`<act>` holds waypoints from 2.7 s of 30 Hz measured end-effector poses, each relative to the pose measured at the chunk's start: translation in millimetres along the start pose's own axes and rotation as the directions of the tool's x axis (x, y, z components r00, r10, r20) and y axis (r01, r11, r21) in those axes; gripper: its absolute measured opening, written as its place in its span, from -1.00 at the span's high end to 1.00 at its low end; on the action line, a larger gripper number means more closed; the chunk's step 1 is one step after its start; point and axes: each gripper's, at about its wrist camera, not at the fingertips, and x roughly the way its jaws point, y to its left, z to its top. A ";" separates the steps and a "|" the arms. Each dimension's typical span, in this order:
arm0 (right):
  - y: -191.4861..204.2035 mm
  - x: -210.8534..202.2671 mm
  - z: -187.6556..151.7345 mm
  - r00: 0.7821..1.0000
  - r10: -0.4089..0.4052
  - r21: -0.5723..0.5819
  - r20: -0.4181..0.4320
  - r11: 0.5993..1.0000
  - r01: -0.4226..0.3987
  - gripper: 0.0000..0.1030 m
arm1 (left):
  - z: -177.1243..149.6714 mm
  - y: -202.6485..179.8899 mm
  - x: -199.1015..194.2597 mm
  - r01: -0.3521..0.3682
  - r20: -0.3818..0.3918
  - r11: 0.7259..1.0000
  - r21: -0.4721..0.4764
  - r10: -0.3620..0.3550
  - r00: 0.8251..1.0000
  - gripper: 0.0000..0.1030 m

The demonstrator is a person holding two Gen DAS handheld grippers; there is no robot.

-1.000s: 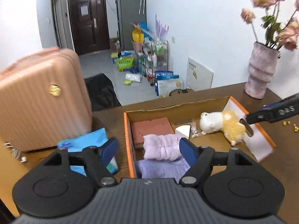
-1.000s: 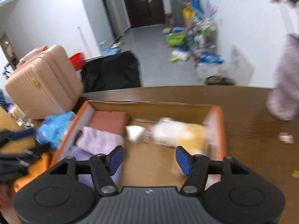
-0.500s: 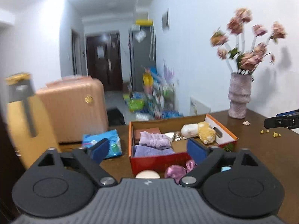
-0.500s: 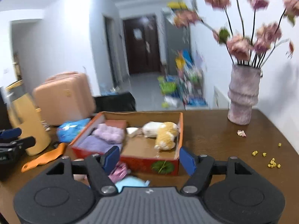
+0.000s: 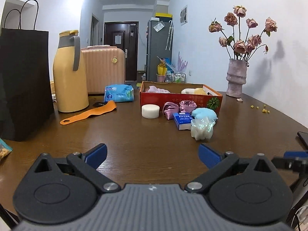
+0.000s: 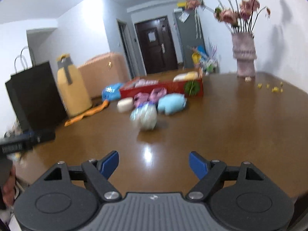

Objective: Organize soft objects
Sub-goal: 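Close both grippers on the pink satin bow scrunchie, then lift the pink satin scrunchie with both grippers and carry it over the box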

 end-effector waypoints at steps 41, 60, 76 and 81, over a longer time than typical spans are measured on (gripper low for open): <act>-39.6 352.8 157.8 0.989 0.120 -0.032 -0.085 0.992 -0.123 0.76 | 82.7 -13.1 347.5 0.323 -0.206 0.945 -0.048 -0.326 0.923 0.35; 2.0 185.2 167.6 0.948 0.289 -0.006 0.136 0.957 -0.291 0.90 | 110.7 -7.8 193.5 0.384 -0.047 0.920 -0.081 -0.388 0.920 0.79; 23.5 123.3 27.4 0.991 0.119 -0.006 -0.059 0.993 -0.120 0.81 | 9.9 -9.4 109.5 0.421 -0.200 0.890 -0.177 -0.451 0.870 -0.06; 22.5 120.1 16.8 0.993 0.099 0.014 -0.062 0.995 -0.099 0.66 | -3.2 -9.1 110.6 0.329 -0.247 0.920 -0.214 -0.377 0.893 -0.07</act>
